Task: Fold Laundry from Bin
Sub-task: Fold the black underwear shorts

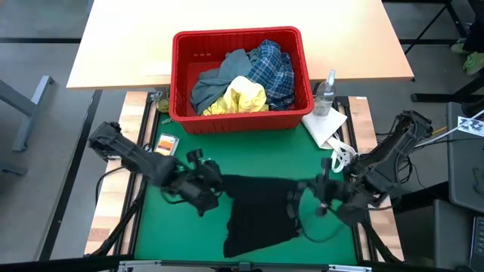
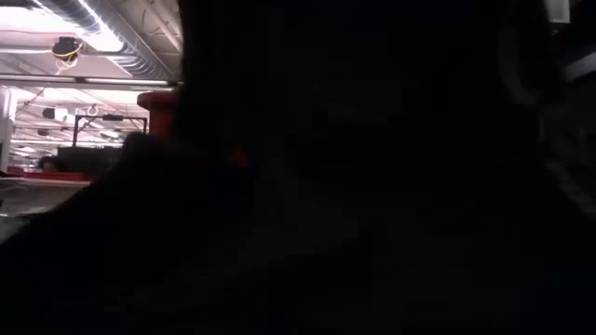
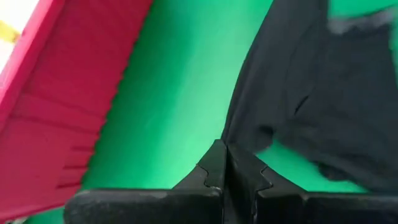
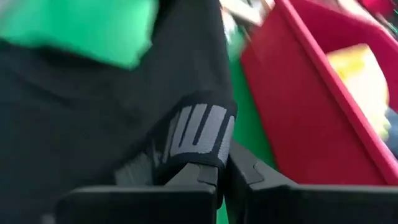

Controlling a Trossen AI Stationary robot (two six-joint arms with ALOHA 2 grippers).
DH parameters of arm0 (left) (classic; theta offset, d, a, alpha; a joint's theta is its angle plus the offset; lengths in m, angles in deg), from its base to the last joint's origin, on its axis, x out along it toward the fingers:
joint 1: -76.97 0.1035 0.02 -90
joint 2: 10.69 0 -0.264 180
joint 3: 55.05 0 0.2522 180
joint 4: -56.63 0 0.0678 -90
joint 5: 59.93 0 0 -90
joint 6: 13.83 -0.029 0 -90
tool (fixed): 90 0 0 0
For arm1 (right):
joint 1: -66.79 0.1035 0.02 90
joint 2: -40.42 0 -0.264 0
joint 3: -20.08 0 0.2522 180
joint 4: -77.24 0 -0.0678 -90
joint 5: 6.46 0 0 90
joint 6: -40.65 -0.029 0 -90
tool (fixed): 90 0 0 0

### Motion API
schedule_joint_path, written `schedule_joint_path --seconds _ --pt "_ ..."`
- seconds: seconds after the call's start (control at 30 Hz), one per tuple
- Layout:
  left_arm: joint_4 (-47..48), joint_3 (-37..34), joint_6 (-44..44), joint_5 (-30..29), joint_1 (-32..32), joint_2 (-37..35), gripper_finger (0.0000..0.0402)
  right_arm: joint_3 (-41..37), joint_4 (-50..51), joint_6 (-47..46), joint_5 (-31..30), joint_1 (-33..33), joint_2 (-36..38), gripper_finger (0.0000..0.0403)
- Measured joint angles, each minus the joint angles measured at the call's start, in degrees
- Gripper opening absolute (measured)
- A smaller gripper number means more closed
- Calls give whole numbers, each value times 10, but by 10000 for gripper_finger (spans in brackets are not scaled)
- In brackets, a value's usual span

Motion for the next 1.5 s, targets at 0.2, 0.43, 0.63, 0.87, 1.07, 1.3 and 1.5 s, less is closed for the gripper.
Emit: schedule_joint_path --seconds 0.2,0.43,0.63,0.87,1.07,1.3,1.5 --pt "-26 -87 0 -4 61 9 0 -11 112 -23 28 -64 -3 4" --pt "-70 -159 -4 -4 111 9 0 -71 121 6 64 -131 -4 4" --pt "-102 -178 -46 17 135 9 0 -87 119 58 71 -176 -3 4" --pt "-98 -125 -100 65 136 9 0 -54 119 156 97 -189 -1 4" --pt "-99 -84 -110 126 110 9 0 -29 108 235 157 -188 0 5" --pt "-133 -80 -106 200 69 9 0 -28 44 306 289 -188 0 5" --pt "-172 -80 -105 223 39 9 0 -28 -13 350 414 -188 0 5"
